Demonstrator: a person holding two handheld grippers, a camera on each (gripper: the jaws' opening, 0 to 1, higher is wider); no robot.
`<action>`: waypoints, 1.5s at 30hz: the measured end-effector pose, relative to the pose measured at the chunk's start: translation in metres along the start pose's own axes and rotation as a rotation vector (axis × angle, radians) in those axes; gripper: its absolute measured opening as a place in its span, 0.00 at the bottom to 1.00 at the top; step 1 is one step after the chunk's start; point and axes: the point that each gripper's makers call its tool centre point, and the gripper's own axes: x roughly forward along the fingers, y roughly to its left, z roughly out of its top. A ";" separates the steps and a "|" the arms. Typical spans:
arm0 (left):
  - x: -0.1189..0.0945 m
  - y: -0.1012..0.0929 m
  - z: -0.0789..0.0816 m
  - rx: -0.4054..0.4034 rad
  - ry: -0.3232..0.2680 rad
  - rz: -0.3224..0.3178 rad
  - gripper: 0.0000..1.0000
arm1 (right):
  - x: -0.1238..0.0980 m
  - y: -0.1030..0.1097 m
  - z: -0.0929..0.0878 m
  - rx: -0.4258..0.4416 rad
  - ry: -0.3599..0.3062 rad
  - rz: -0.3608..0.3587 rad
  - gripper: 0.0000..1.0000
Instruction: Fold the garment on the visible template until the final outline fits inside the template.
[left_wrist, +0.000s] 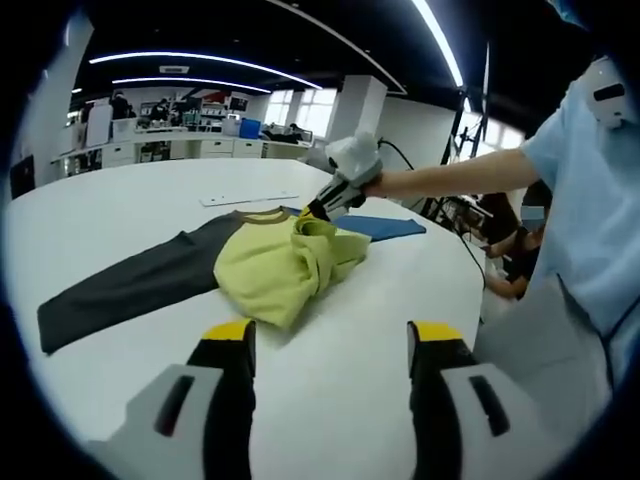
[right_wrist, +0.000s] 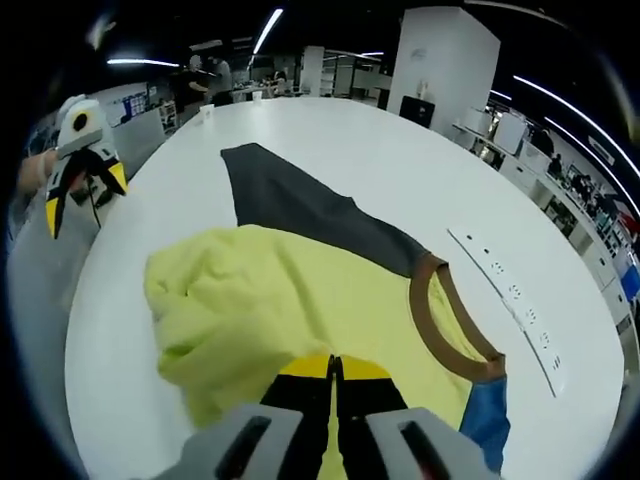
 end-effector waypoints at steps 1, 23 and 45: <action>0.000 0.000 0.000 0.000 0.000 -0.001 0.58 | 0.001 0.000 -0.001 0.001 0.003 0.000 0.00; -0.001 -0.002 -0.001 -0.006 0.002 -0.001 0.59 | -0.017 -0.007 0.001 0.040 -0.048 -0.041 0.16; 0.002 -0.002 0.000 -0.011 -0.011 -0.002 0.60 | -0.044 0.006 -0.017 0.042 -0.086 -0.079 0.86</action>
